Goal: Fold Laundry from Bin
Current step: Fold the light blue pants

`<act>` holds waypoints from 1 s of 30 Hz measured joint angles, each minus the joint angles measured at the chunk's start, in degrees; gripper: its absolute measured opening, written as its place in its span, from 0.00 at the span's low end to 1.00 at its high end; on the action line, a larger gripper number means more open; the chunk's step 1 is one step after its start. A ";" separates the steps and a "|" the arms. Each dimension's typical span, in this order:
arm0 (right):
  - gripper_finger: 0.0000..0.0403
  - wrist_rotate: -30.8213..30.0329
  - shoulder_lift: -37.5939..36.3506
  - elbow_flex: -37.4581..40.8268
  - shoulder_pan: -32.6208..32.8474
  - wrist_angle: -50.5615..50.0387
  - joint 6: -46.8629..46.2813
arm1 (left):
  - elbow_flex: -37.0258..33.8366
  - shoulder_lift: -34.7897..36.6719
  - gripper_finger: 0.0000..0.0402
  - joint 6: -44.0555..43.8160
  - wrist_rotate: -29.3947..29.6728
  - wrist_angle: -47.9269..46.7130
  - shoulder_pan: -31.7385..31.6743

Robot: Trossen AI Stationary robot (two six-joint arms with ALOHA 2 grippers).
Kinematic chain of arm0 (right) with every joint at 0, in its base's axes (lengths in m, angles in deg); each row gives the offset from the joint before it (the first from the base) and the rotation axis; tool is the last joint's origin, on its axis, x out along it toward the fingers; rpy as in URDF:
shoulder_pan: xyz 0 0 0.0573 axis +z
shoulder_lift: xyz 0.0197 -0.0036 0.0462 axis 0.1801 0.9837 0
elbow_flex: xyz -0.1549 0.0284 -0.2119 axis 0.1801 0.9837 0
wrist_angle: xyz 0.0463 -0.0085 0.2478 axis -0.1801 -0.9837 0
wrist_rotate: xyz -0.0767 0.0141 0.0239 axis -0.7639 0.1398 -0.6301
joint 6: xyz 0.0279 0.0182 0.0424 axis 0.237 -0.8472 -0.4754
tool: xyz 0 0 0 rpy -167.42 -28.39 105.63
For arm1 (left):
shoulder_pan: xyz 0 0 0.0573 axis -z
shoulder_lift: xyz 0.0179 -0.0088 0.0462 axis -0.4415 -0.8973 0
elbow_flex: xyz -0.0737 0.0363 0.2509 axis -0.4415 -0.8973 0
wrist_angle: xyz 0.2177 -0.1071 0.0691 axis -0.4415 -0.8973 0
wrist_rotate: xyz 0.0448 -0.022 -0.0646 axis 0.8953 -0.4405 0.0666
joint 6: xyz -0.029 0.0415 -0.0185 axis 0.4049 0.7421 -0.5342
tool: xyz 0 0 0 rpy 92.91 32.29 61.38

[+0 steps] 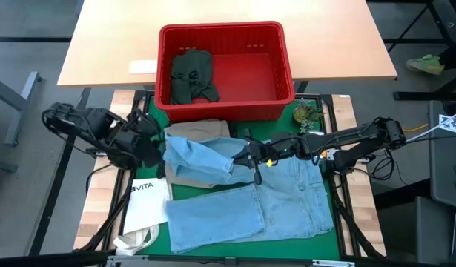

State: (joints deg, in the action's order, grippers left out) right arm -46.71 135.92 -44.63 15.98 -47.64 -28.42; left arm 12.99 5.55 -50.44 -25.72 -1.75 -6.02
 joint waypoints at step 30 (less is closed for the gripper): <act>0.02 0.01 0.00 0.00 0.00 0.47 0.00 | -23.85 4.83 0.37 12.03 6.85 12.35 -2.55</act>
State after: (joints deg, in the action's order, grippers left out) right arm -46.70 135.92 -44.63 15.98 -47.17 -28.42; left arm -10.87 10.38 -38.41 -18.87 10.60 -8.56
